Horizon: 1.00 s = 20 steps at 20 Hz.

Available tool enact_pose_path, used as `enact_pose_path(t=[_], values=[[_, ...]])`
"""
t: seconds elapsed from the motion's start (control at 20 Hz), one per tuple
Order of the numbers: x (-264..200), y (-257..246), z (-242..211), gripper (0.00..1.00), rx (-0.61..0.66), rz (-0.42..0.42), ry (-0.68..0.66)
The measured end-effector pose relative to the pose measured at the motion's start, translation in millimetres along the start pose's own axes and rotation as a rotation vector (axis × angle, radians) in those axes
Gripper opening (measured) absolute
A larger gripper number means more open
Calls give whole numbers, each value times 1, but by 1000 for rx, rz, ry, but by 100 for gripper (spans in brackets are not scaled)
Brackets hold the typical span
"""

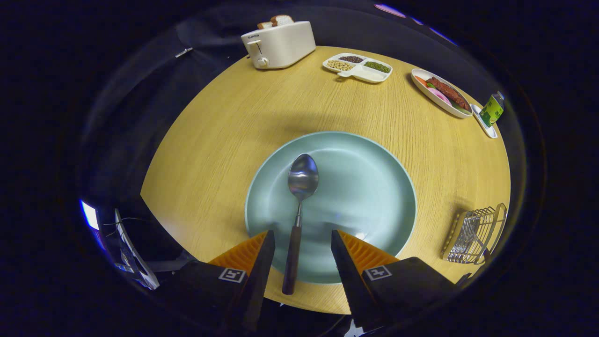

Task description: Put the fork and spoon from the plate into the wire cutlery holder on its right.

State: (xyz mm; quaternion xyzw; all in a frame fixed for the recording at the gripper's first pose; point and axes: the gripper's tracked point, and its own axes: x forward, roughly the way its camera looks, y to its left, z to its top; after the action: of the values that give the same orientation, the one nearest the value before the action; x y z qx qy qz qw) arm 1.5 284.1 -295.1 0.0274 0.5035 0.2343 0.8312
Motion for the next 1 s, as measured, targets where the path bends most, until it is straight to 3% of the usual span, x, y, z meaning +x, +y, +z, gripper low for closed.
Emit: enact_pose_path(t=[0.1, 0.15, 0.3, 0.45, 0.7, 1.0], values=[[7, 0, -2, 70, -9, -9, 12], [10, -1, -3, 59, -12, -14, 19], [17, 2, -9, 57, -25, -18, 55], [30, -3, -15, 16, -44, -59, 93], [20, 1, -14, 8, -47, -12, 96], [-16, -14, 1, 8, 18, 36, 13]])
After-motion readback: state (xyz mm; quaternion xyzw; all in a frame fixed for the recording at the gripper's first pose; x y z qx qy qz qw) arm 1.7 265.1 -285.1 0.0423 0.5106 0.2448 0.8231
